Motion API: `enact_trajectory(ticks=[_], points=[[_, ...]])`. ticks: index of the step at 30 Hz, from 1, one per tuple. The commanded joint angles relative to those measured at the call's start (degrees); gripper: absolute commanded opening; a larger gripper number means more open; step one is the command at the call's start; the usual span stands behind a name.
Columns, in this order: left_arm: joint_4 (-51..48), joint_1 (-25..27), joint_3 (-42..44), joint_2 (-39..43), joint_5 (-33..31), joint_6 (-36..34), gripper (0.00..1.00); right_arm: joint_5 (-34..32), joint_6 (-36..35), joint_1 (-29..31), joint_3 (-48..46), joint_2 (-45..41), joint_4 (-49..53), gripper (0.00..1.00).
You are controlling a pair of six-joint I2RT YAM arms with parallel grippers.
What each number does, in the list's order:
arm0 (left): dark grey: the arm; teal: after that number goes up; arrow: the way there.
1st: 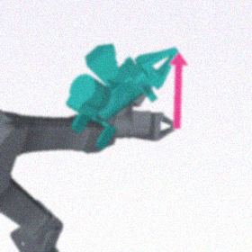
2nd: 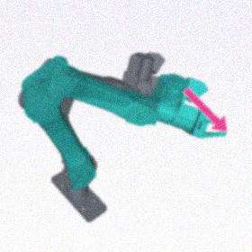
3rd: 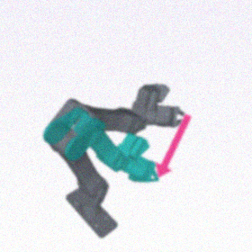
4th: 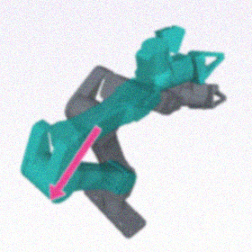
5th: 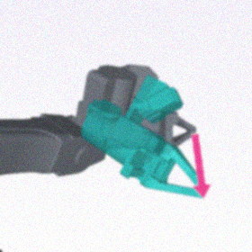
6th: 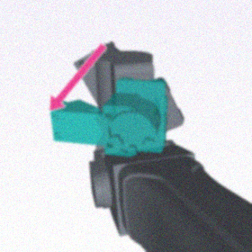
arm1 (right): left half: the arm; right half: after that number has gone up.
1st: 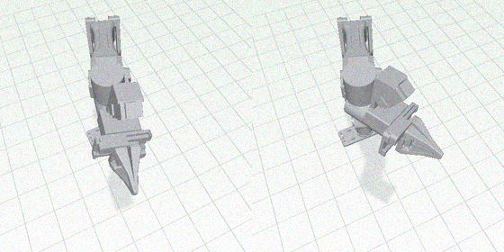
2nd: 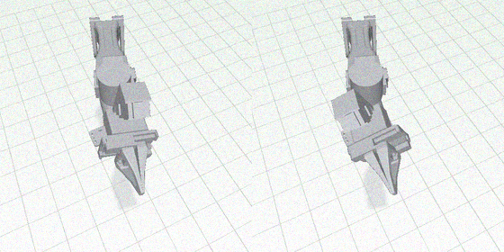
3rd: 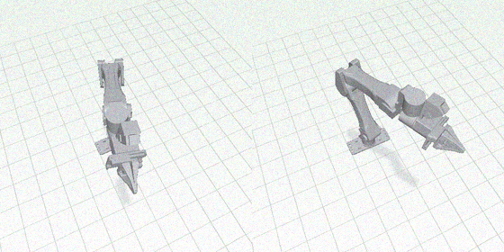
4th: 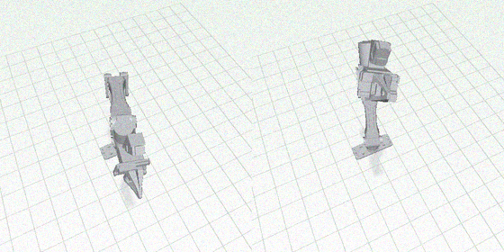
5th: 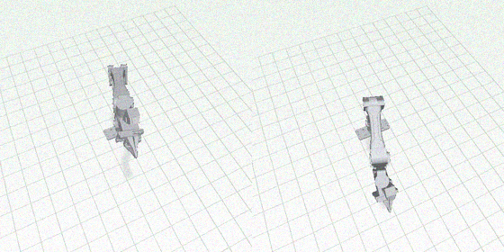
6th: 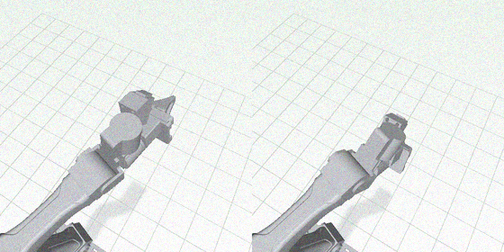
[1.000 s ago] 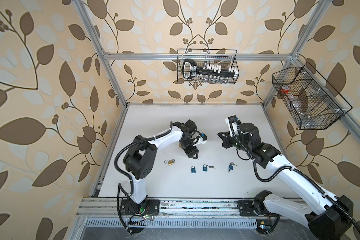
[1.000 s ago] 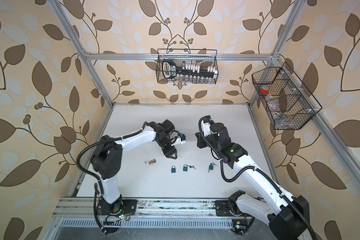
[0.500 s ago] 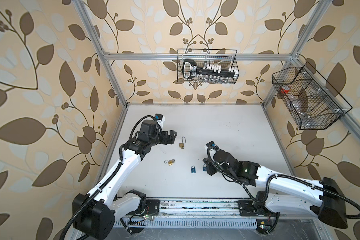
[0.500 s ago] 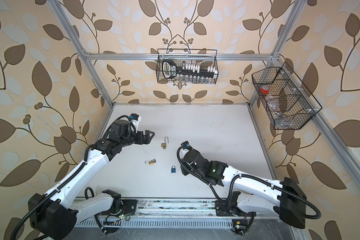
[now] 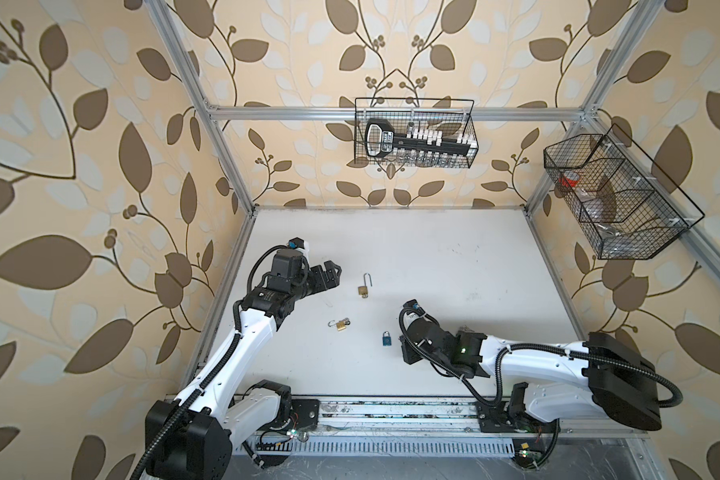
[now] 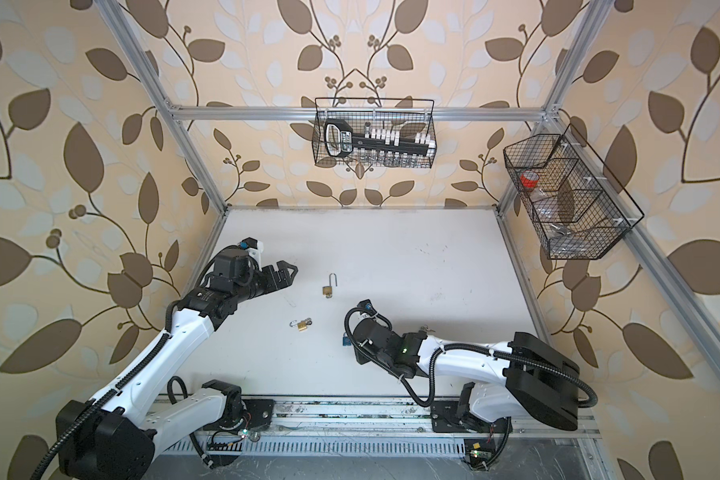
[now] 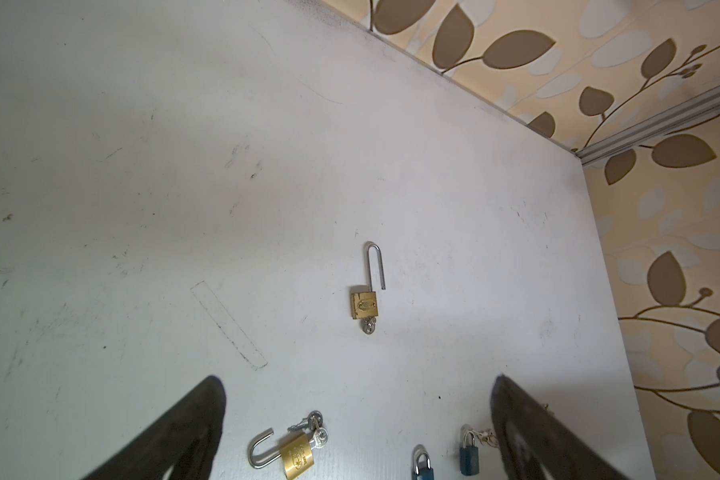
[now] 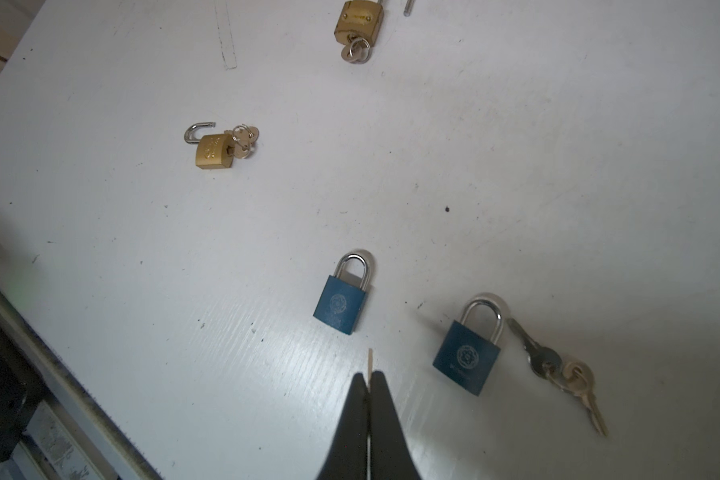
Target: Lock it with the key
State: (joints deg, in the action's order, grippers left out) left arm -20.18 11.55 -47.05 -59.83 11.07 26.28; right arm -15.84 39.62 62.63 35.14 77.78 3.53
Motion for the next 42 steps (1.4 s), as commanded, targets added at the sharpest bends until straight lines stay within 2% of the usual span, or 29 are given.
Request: enact_trajectory(ticks=[1,11,26,42], points=[[2.1,-0.1,0.1,0.8,1.7,1.1,0.99,0.7,1.3,0.3,0.1,2.1,-3.1,0.00],[1.0,-0.1,-0.6,0.5,3.2,0.2,0.99,-1.2,2.1,0.1,2.7,8.7,-4.2,0.00],[-0.2,-0.1,-2.2,-0.3,4.2,-0.8,0.99,-2.8,2.2,-2.3,4.7,12.1,-4.0,0.00],[-0.7,-0.1,-2.3,-1.1,4.2,-1.9,0.99,1.0,1.5,-2.3,4.5,11.5,-3.7,0.15]])
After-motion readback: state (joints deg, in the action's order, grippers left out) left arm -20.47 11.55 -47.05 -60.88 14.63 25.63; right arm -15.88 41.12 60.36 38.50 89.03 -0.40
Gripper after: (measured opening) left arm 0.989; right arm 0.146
